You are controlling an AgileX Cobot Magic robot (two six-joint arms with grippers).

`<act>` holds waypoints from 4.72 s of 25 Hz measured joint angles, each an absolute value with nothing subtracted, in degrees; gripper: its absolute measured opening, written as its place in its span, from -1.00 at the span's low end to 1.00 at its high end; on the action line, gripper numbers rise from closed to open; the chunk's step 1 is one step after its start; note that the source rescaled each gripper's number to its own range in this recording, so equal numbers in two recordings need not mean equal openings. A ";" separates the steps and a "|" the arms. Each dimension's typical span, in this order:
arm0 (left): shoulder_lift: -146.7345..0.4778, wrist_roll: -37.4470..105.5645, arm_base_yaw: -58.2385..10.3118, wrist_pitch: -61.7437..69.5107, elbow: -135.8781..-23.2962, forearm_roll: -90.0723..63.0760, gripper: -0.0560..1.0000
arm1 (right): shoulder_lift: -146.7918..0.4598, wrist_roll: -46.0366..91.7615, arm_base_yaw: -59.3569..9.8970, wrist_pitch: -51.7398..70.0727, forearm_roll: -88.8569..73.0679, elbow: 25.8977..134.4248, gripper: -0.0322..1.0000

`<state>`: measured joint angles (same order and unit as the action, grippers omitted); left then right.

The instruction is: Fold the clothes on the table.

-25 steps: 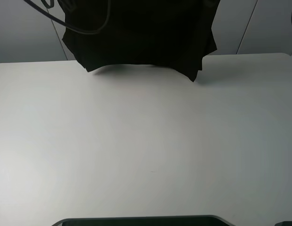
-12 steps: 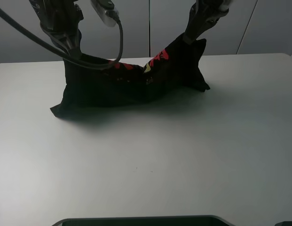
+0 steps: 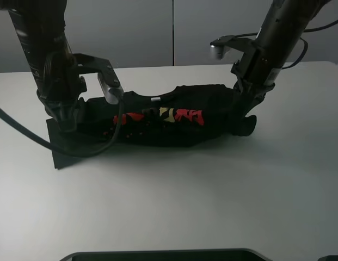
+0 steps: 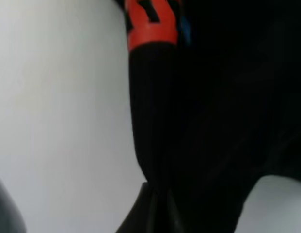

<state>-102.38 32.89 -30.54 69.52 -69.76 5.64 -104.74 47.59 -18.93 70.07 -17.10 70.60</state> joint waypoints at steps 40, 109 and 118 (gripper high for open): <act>-105.34 15.20 -19.85 25.89 -62.66 43.92 -0.89 | -110.16 52.10 -18.93 17.62 -12.99 64.56 -0.94; -100.15 -4.09 -19.50 34.90 -62.56 20.13 0.51 | -121.06 38.66 -5.69 37.55 -45.20 65.91 0.96; -100.15 -4.09 -19.50 34.90 -62.56 20.13 0.51 | -121.80 43.78 -5.69 37.68 -53.58 66.03 0.91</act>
